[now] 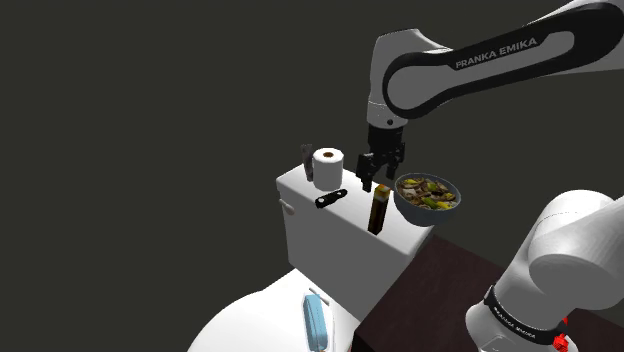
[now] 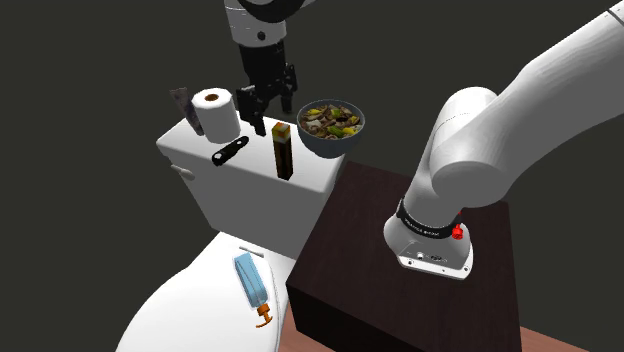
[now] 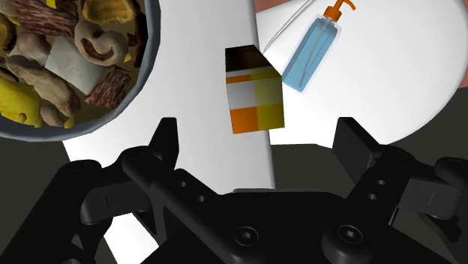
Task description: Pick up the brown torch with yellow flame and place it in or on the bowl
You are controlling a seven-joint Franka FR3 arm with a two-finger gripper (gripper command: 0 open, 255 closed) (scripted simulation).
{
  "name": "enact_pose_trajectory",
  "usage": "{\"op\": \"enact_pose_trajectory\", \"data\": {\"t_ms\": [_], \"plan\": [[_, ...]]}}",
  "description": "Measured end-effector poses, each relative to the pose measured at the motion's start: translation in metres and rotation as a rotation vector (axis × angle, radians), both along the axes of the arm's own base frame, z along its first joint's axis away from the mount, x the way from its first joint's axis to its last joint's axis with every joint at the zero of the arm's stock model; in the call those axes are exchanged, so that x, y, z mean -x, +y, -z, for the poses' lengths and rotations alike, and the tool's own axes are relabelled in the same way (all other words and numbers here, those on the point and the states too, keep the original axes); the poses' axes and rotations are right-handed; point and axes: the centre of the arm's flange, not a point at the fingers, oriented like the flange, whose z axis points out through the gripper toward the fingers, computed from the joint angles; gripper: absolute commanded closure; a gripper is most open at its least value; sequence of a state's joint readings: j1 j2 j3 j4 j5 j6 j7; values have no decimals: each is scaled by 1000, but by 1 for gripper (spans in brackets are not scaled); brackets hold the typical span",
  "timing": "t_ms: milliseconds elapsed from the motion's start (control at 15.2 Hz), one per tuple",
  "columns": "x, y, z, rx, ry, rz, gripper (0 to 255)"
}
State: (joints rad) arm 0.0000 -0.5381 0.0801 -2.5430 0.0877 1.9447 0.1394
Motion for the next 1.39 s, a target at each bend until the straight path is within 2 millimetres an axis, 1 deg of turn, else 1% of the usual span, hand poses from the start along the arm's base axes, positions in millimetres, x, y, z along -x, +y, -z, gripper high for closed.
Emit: {"op": "enact_pose_trajectory", "data": {"t_ms": [198, 594, 660, 1320, 1386], "plan": [[1, 1, 15, 0, 0, 0, 0], [1, 1, 19, 0, -1, 0, 0], [1, 1, 19, 0, -1, 0, 255], [1, 1, 18, 0, -2, 0, 255], [2, 1, 16, 0, -1, 0, 255]]}}
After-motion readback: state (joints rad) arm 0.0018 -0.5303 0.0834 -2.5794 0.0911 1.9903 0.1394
